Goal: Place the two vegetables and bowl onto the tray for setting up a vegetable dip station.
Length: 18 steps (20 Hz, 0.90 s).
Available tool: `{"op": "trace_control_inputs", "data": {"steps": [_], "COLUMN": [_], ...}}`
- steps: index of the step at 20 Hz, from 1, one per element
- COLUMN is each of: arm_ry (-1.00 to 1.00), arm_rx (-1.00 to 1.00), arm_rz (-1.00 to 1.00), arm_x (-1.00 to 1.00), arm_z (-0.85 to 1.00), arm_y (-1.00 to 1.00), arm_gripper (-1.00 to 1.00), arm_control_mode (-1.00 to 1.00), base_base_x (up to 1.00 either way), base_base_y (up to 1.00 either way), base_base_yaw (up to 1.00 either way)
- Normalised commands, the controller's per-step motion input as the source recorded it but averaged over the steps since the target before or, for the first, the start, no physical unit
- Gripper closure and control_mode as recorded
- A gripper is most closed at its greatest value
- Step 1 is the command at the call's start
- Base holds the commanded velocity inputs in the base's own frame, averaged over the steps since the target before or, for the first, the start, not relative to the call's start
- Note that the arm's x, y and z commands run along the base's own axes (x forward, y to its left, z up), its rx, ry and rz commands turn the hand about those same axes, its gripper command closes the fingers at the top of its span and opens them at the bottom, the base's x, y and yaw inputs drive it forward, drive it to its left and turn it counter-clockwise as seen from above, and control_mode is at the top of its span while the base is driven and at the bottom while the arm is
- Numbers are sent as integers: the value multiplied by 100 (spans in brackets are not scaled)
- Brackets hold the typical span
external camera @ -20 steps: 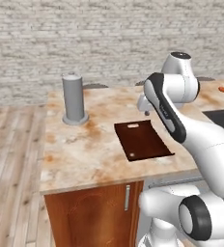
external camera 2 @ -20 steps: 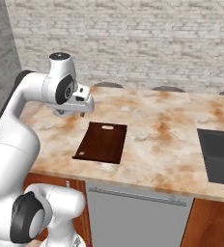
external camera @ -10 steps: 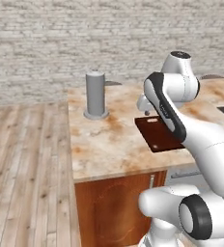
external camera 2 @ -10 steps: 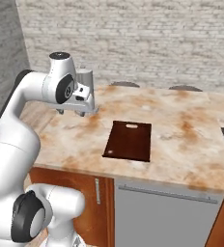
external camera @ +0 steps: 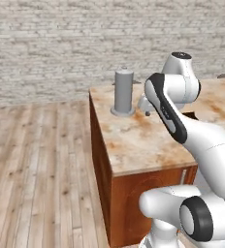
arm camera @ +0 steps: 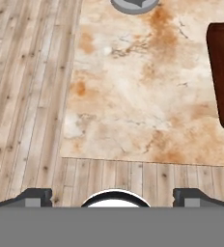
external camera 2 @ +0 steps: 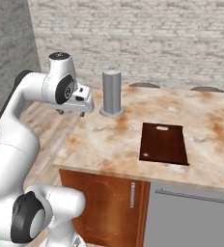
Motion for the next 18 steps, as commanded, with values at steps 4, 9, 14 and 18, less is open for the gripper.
{"op": "trace_control_inputs", "data": {"steps": [4,9,14,18], "arm_ry": [0,0,0,0], "arm_rx": [0,0,0,0], "arm_rz": [0,0,0,0], "arm_x": [0,0,0,0], "arm_z": [0,0,0,0], "arm_y": [0,0,0,0], "arm_gripper": [-100,-100,-100,-100], "arm_control_mode": [100,100,100,100], "base_base_x": [-13,-6,-3,0], "base_base_y": [69,68,70,71], "base_base_yaw": [-1,-4,-3,-3]}}
